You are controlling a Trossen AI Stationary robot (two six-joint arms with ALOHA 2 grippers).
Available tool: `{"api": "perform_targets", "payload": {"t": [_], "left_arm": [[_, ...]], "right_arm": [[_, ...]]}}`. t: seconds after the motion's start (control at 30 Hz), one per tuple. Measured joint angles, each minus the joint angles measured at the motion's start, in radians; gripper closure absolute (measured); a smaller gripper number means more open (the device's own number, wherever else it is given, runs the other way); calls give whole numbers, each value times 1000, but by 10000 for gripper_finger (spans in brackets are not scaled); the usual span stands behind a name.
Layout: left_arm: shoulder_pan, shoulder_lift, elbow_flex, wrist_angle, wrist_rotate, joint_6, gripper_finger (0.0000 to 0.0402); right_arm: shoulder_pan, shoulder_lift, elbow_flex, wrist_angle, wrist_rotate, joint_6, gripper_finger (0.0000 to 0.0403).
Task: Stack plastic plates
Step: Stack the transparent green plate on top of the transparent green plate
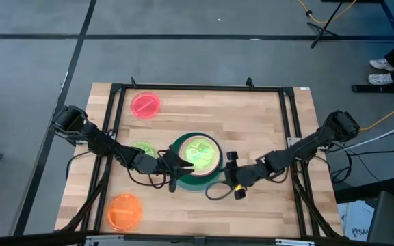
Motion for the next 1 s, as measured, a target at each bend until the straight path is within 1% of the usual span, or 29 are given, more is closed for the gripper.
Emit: {"api": "perform_targets", "payload": {"t": [0.07,0.17,0.3,0.4,0.5,0.67,0.77,0.87,1.0], "left_arm": [[-6,0,25,-38,16,32,290],[-7,0,56,-103,20,40,277],[4,0,109,-204,16,60,241],[18,0,163,-312,27,78,212],[20,0,232,-489,51,77,199],[-2,0,351,-818,56,-39,200],[-28,0,408,-1017,55,-129,201],[-55,0,438,-1177,57,-236,201],[-80,0,442,-1356,56,-407,201]], "right_arm": [[26,-7,-23,18,32,27,221],[65,-22,-57,17,93,72,221],[106,-46,-92,39,172,109,221],[134,-55,-103,41,198,134,221],[162,-56,-101,46,224,153,221],[193,-56,-102,46,270,157,221],[199,-56,-101,49,274,183,221],[212,-55,-101,46,271,221,221],[224,-55,-101,49,285,234,221]]}}
